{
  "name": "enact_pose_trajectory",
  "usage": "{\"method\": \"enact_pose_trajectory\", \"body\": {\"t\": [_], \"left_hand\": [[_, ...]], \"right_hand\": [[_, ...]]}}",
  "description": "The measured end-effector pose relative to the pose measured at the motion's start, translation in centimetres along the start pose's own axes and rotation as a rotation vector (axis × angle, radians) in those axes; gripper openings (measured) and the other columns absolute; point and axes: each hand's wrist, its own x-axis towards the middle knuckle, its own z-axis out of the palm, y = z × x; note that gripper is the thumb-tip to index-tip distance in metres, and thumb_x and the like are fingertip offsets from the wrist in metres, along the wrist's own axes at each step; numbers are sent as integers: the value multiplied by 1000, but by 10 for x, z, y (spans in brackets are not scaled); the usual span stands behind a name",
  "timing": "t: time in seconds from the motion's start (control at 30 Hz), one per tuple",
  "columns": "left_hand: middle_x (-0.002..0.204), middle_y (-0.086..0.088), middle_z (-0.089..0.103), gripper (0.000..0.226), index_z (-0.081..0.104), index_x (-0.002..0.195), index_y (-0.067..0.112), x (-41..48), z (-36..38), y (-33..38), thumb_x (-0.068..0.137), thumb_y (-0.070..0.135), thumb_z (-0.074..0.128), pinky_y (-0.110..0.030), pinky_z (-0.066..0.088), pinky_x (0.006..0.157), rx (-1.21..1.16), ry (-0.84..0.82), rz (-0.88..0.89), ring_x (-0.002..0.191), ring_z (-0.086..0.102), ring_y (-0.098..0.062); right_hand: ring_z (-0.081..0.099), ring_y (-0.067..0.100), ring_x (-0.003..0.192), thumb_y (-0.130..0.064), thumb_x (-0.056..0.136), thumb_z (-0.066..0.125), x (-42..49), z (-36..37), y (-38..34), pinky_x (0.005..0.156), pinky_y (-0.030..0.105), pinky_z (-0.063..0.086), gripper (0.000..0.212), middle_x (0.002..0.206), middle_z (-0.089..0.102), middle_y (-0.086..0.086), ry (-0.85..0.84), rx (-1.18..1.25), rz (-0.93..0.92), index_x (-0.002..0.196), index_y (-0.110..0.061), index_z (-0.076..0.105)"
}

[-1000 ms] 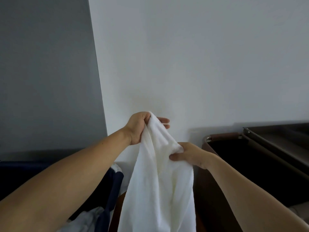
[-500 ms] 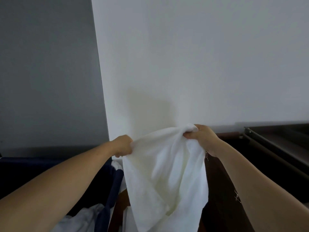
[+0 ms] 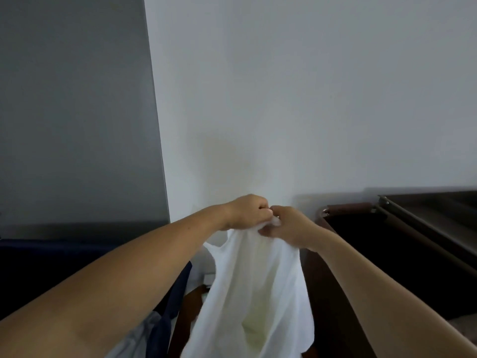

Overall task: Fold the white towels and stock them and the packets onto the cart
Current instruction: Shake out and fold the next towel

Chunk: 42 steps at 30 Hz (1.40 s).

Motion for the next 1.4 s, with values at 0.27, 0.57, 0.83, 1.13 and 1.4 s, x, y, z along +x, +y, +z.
{"method": "enact_pose_trajectory", "body": {"t": [0.27,0.57,0.83,1.13,1.4], "left_hand": [[89,4,60,6,58,85,24,-14,5,-75,89,19,58,-24,43,65,81,-115,-173,77,57,-14],[79,-5,46,18,46,72,14,-19,2,-83,89,9,48,-30,33,62,-412,144,-322,73,43,-20],[80,-4,59,15,63,83,12,4,39,-15,92,12,50,-25,41,54,-424,112,-162,67,54,-18],[99,-6,67,34,65,106,9,5,52,-30,72,14,65,-37,54,83,-196,32,-21,91,63,-22],[98,-13,71,36,69,111,-1,4,30,-40,77,-2,57,-37,54,78,-736,69,-79,87,67,-27]], "right_hand": [[69,35,89,-19,83,78,-4,-32,22,79,45,55,21,99,70,22,190,278,126,93,-4,67],[68,31,92,-14,88,72,5,-29,43,83,44,59,33,110,68,15,367,466,332,119,-5,62],[58,23,58,-11,91,67,5,-6,9,48,28,49,5,76,62,13,220,456,210,89,-9,63],[71,25,71,0,88,55,-8,-14,16,60,28,49,25,79,74,19,24,506,176,112,-5,61],[65,8,73,-19,83,80,-6,-14,27,60,21,50,38,87,69,-1,228,444,44,117,-19,62]]}}
